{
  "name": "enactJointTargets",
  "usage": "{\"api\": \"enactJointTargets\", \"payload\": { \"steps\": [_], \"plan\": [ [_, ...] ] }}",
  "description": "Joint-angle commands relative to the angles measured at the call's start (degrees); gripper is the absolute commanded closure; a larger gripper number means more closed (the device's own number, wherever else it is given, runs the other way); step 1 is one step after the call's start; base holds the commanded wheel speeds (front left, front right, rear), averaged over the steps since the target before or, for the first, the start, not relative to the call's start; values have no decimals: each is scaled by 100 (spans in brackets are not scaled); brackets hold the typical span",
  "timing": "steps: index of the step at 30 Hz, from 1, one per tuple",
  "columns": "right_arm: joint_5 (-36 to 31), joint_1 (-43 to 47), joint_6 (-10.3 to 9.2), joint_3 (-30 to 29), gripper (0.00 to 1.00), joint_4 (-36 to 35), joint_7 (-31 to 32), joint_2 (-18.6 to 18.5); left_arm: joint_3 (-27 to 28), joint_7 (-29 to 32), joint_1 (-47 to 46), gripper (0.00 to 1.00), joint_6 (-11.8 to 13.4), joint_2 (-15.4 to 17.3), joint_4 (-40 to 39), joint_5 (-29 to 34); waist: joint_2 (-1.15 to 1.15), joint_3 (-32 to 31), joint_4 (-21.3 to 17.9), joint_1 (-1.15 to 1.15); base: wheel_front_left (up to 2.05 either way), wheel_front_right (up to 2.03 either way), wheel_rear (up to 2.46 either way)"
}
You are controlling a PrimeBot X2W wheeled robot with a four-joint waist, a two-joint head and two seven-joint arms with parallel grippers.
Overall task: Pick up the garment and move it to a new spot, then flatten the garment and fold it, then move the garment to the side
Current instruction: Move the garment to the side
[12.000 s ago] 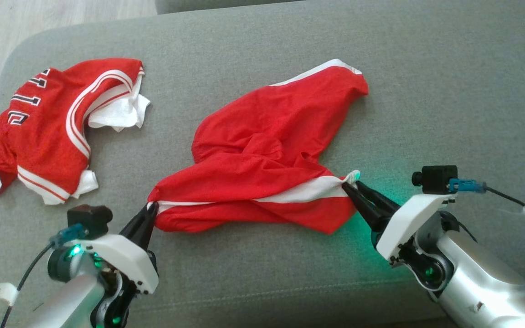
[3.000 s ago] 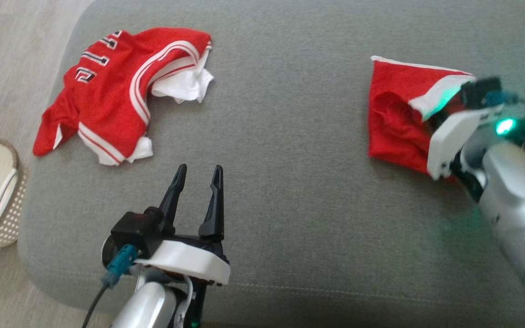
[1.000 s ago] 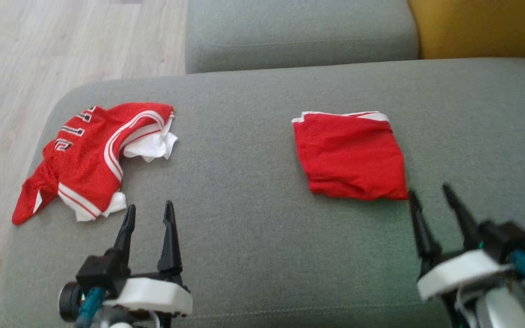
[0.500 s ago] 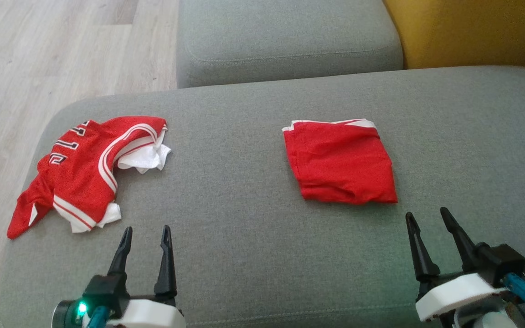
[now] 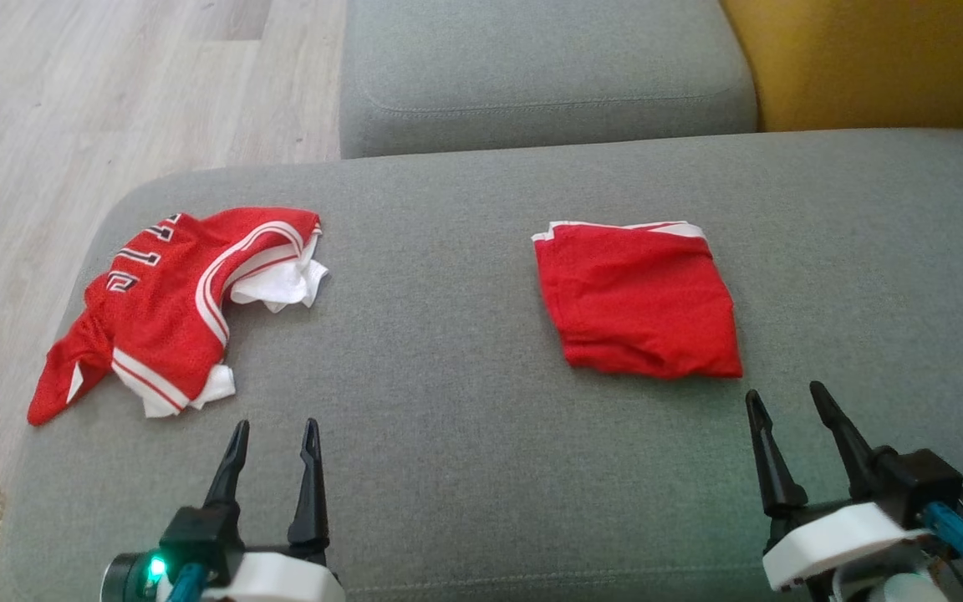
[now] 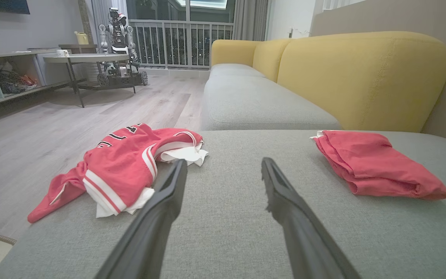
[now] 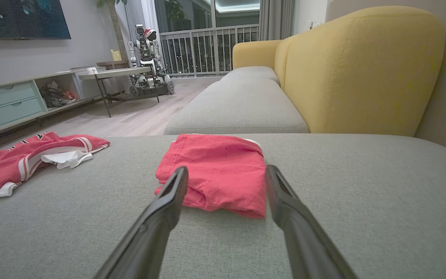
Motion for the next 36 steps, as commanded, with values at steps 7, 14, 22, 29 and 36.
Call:
{"api": "enactJointTargets", "payload": {
  "steps": [7, 14, 22, 29, 36],
  "plan": [
    [-65, -88, -2, 43, 0, -219, -53, 3, 235, -71, -238, 0, -12, -46, -186, 53, 0, 82, 126, 0, 0, 0, 0],
    [257, -425, -2, 127, 0, 163, -53, -67, 94, -71, -294, 0, 48, -49, -265, 24, 0, 320, 278, 0, 0, 0, 0],
    [1860, -1606, -2, 345, 0, 1191, 310, -771, -250, -71, -527, 0, 89, -50, -316, -29, 0, 871, 484, 0, 0, 0, 0],
    [2935, -2749, -2, 248, 0, 2264, 1427, -1337, -481, -71, -891, 0, 89, -51, -289, -40, 0, 1326, 691, 0, 0, 0, 0],
    [3364, -3518, -2, 248, 0, 3169, 1952, -1677, -684, -71, -1141, 0, 97, -51, -253, -41, 0, 1607, 904, 0, 0, 0, 0]
  ]
}}
